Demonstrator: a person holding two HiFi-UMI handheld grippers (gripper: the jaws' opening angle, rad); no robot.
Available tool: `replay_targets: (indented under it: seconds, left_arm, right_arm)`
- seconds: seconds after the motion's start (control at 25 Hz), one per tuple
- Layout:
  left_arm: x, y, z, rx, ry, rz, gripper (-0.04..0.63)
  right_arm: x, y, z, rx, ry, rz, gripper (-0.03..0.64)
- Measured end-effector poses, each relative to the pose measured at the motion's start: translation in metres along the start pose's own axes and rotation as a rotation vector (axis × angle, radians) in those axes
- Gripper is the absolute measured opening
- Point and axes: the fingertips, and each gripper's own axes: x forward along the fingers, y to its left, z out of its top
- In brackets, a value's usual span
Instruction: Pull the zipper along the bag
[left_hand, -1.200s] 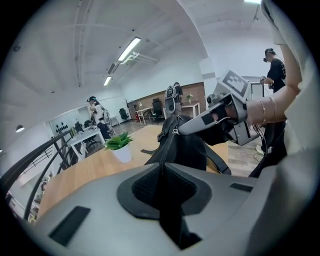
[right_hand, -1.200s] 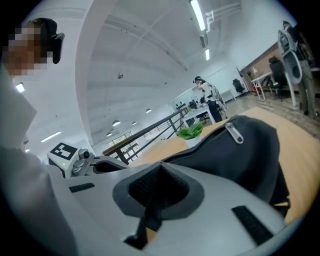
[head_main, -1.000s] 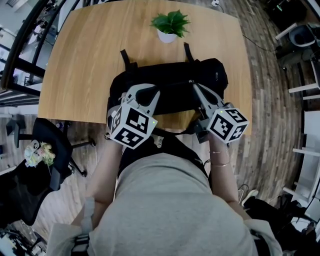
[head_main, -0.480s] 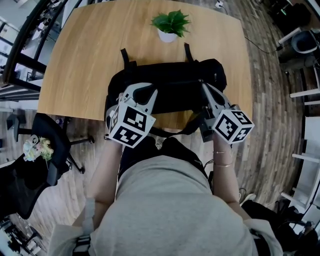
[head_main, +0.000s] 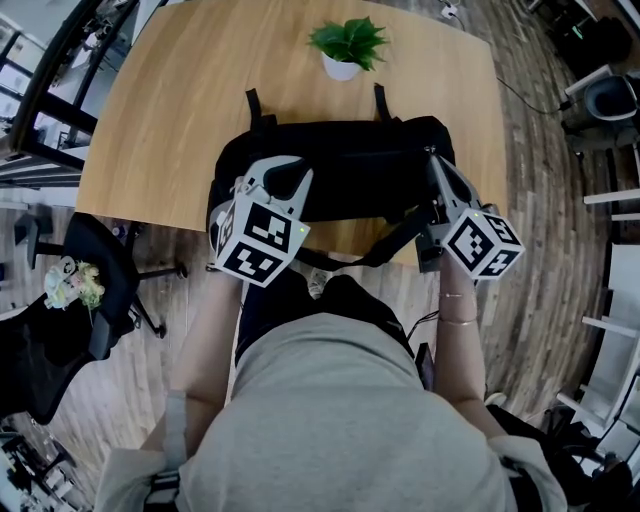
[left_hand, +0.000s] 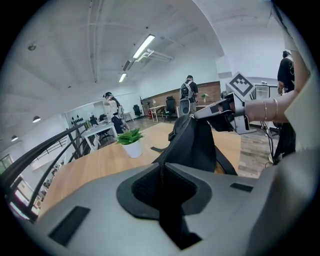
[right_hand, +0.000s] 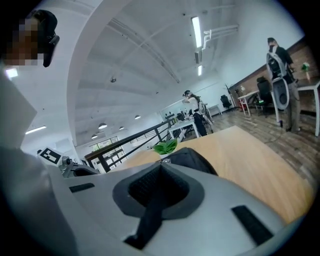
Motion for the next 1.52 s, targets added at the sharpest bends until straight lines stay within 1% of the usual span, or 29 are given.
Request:
replay_targets:
  seconds: [0.16,0.4,0.52,0.64,0.88,0.96,1.08,1.28,1.36,1.52]
  left_arm:
    - [0.0,0.001,0.0,-0.007,0.0,0.007,0.044]
    - [0.001,0.001,-0.002,-0.03,0.015,0.023,0.044]
    - [0.001,-0.002,-0.005,-0.034,0.028,0.023,0.044]
    - [0.0,-0.004,-0.007,-0.038,0.039,0.028,0.046]
    - [-0.008,-0.004,-0.005,-0.069,0.024,0.031,0.102]
    - [-0.014,-0.003,-0.001,-0.119,-0.002,0.03,0.107]
    - [-0.024,0.002,0.005,-0.227,-0.056,0.026,0.106]
    - [-0.042,0.001,0.012,-0.408,-0.138,-0.011,0.106]
    - [-0.049,-0.003,0.015,-0.451,-0.168,-0.02,0.106]
    - [-0.054,-0.013,0.012,-0.482,-0.185,-0.044,0.079]
  right_arm:
    - [0.0,-0.002,-0.001,-0.003,0.004,0.005,0.009]
    - [-0.002,0.002,-0.004,0.039,-0.017,0.014,0.012]
    - [-0.005,0.002,-0.007,0.033,-0.017,-0.005,0.014]
    - [-0.009,0.008,-0.007,0.032,-0.019,0.001,0.018]
    - [-0.02,0.027,-0.012,-0.006,-0.008,0.032,0.035]
    - [-0.021,0.036,-0.015,-0.017,-0.004,0.054,0.037]
    - [-0.021,0.05,-0.022,-0.047,0.017,0.09,0.037]
    - [-0.022,0.082,-0.025,-0.082,0.026,0.142,0.037]
    - [-0.023,0.096,-0.027,-0.098,0.026,0.163,0.032]
    - [-0.022,0.115,-0.035,-0.105,0.04,0.2,0.017]
